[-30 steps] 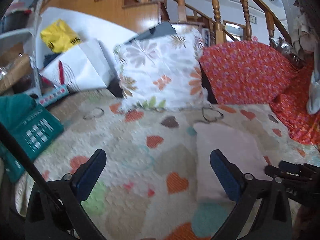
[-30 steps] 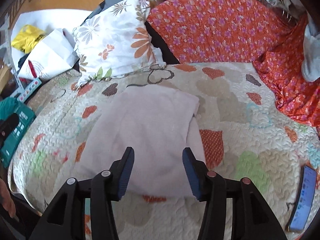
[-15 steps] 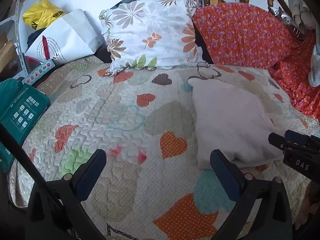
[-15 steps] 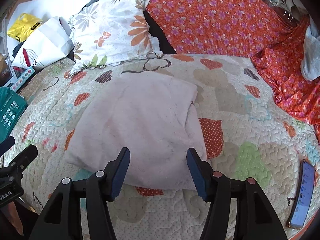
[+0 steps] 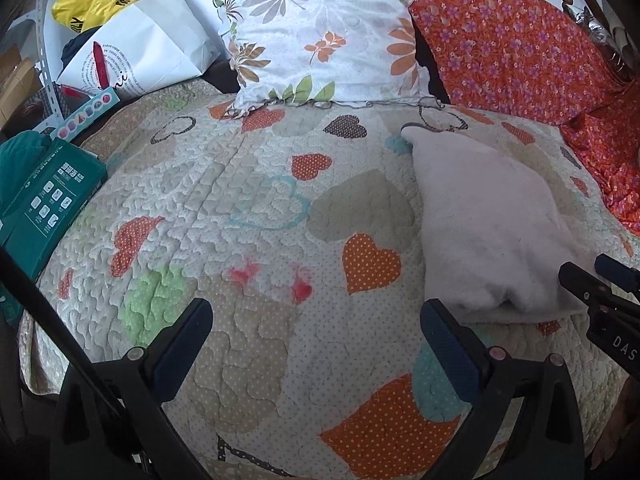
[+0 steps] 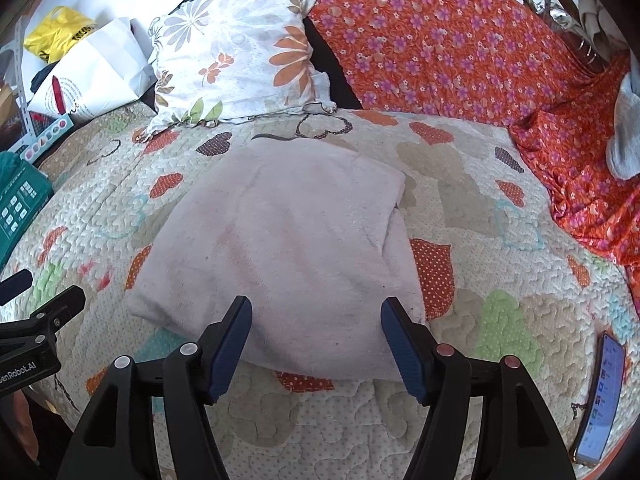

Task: Fold small clothes

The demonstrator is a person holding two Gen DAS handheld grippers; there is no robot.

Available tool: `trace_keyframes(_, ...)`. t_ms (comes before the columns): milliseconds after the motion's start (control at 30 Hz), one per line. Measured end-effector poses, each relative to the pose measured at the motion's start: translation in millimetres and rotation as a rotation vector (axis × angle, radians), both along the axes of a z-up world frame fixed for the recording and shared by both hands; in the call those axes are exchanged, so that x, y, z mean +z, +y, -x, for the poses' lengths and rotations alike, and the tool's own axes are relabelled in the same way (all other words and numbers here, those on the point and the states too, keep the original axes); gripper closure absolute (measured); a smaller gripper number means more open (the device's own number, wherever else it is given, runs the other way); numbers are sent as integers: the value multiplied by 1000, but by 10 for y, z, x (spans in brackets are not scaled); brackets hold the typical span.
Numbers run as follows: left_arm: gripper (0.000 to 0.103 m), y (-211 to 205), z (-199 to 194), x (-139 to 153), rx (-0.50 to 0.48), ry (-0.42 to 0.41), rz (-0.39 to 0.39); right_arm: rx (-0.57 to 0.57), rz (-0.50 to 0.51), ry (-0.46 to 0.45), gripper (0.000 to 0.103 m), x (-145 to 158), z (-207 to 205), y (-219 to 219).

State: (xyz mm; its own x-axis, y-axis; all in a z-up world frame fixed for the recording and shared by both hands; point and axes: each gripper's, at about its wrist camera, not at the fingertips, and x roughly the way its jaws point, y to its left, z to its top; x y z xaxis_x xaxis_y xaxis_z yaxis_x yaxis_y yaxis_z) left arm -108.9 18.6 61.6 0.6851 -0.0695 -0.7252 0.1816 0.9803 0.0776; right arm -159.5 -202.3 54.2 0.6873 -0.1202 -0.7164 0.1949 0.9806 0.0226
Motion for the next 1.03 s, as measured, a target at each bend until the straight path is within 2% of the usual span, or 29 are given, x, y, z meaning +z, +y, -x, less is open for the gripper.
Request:
trace_keyframes(400,0,19,-48,-100,15,49,-2,22,27,7,29,-22,-7,65)
trace_keyframes(800,0,83,-125,-214,20,117,43,41,44,10,28,-41,-9,122)
trace_keyframes(1033,0,82,-137,-231,18,108,31,39,41,11,27,-45,-15,136)
